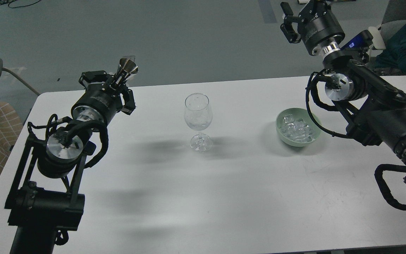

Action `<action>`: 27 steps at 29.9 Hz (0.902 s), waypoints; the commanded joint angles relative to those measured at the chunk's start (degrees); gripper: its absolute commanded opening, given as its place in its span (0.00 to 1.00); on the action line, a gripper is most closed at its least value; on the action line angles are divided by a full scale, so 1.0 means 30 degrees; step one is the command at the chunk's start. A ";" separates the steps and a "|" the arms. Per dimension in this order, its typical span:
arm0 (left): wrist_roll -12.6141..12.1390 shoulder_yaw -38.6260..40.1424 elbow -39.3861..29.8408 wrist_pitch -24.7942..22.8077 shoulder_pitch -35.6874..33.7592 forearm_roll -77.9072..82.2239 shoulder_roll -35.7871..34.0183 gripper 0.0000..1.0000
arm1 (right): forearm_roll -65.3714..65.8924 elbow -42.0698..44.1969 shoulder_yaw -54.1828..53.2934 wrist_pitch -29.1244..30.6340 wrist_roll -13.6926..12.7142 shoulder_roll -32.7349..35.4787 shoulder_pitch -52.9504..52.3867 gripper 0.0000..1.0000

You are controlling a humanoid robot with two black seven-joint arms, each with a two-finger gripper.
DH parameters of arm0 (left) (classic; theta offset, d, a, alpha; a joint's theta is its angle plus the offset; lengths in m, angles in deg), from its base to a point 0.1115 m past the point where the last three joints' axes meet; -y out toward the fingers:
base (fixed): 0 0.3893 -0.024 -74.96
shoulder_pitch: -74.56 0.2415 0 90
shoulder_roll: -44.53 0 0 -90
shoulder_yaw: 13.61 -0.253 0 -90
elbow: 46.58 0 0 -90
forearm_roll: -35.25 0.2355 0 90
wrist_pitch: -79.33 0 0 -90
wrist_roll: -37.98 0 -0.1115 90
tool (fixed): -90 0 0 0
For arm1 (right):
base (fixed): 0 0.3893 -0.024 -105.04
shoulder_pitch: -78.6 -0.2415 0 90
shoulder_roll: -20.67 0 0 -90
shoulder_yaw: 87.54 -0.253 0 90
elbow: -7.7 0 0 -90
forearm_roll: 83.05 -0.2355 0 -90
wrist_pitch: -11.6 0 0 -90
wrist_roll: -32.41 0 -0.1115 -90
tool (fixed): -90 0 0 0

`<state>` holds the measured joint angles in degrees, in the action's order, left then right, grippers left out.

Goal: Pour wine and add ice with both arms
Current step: 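Turn the jigger upright and move it back toward its spot, then lower the jigger onto the table and open the left gripper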

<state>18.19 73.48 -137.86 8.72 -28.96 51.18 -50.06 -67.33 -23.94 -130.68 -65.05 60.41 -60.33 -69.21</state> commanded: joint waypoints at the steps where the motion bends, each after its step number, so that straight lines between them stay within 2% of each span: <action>1: 0.0008 0.0967 0.0075 -0.1946 0.1691 -0.1676 -0.0081 0.23 | 0.0002 0.0000 0.0024 0.0003 0.0000 -0.0010 0.0022 1.00; 5: 0.0008 0.1670 0.0716 -0.4755 0.3449 -0.1941 0.0035 0.27 | 0.0002 0.0000 -0.0006 0.0003 0.0000 -0.0039 0.0051 1.00; 8: 0.0037 0.1905 0.1682 -0.5755 0.3628 -0.2321 0.0036 0.28 | 0.0002 0.0000 0.0024 0.0003 0.0000 -0.0068 0.0051 1.00; 14: 0.0066 0.2082 0.3501 -0.6051 0.3599 -0.2499 0.0036 0.35 | 0.0002 0.0000 0.0024 0.0003 0.0000 -0.0068 0.0051 1.00; 20: 0.0066 0.2082 0.4088 -0.6051 0.3599 -0.2499 0.0036 0.43 | 0.0002 0.0000 0.0024 -0.0143 0.0000 -0.0068 0.0080 1.00; 27: 0.0066 0.2082 0.4206 -0.6051 0.3599 -0.2499 0.0036 0.44 | 0.0002 0.0000 0.0024 -0.0143 0.0000 -0.0097 0.0051 1.00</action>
<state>18.38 79.73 -125.27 -9.43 -18.16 43.68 -49.92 -67.32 -23.94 -130.61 -65.48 60.41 -60.59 -68.99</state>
